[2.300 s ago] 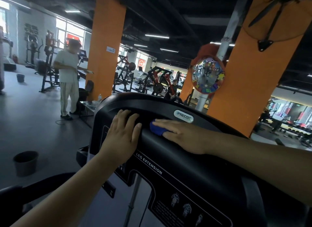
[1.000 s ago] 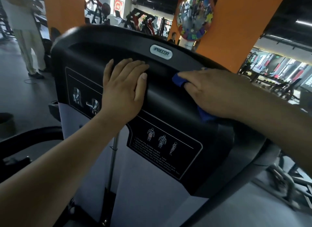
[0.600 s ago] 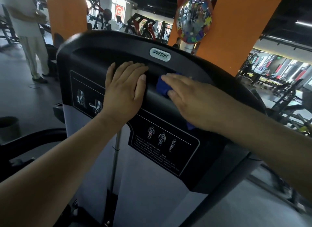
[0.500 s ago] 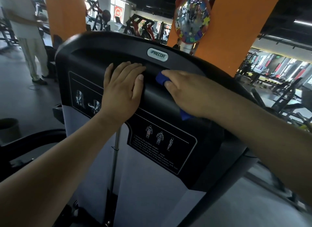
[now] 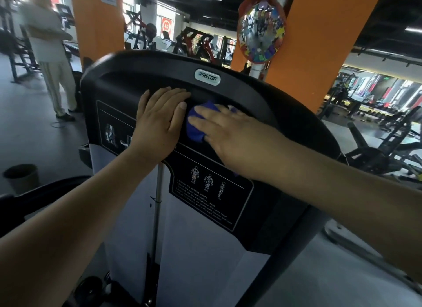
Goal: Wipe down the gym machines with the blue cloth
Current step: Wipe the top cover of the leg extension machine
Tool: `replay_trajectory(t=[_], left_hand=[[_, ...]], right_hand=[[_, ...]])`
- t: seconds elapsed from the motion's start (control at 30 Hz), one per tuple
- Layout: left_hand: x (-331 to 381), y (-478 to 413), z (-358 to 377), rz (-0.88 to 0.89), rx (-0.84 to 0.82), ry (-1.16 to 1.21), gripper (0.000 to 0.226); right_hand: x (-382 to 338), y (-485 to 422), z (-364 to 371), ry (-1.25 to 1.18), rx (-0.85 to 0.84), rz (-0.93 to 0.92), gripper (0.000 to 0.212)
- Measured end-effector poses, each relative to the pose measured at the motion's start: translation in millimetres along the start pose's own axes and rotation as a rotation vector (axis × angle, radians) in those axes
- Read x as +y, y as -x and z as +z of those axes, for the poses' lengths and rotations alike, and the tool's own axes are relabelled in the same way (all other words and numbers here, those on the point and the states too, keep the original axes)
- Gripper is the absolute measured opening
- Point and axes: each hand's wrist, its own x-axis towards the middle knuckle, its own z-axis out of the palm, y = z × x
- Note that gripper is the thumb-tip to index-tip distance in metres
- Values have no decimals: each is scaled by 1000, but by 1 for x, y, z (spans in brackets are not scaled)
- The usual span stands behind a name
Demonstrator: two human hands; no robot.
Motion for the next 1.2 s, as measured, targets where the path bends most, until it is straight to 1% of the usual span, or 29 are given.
replay_trajectory(t=[0.03,0.13,0.17,0.2,0.3,0.37,0.5,0.53,0.67,0.73,0.8,0.83,0.87,0.93,1.0,1.07,1.13,1.2], left_hand=[[0,-1,0,0,-12,-3,46],[4,-3,-2,-27,-33,-3,45],[5,-3,-2,-38,-29,-3,46],[6,-2,-2,-48,-26,-7,46],[8,1,-3,-64,-41,-20,47],[10,1,-4,-74,-57,-22,48],[14,1,-8,-126,-115,-27,51],[14,1,-9,-134,-130,-29,52],[12,-1,-15,-131,-177,-34,58],[13,-1,-16,-137,-203,-42,58],[17,-3,-17,-157,-235,-36,60],[18,-4,-18,-166,-247,-31,62],[19,-5,-19,-169,-248,-31,64],[18,-6,-20,-159,-245,-38,66],[15,-4,-20,-152,-246,-41,67],[15,-4,-19,-151,-257,-42,68],[14,-4,-17,-147,-262,-38,68],[12,-3,-18,-119,-249,-51,67]], right_hand=[[8,0,-3,9,3,25,61],[29,-1,-19,41,26,189,58],[28,2,-21,59,25,196,59],[23,5,-19,75,5,177,60],[11,16,-12,70,-66,15,65],[19,16,-11,90,-66,-32,67],[30,10,-14,151,-8,138,62],[25,10,-12,141,-12,132,62],[9,20,-7,98,-63,-13,67],[16,21,-8,90,-35,36,64],[21,21,-11,90,15,158,61],[19,23,-12,91,23,187,61],[15,24,-11,100,10,174,61],[7,27,-7,103,-45,78,63],[9,25,-7,58,-55,56,62],[12,18,-8,49,-18,126,61],[8,7,-7,31,-29,206,62],[-5,-9,-4,21,-38,243,64]])
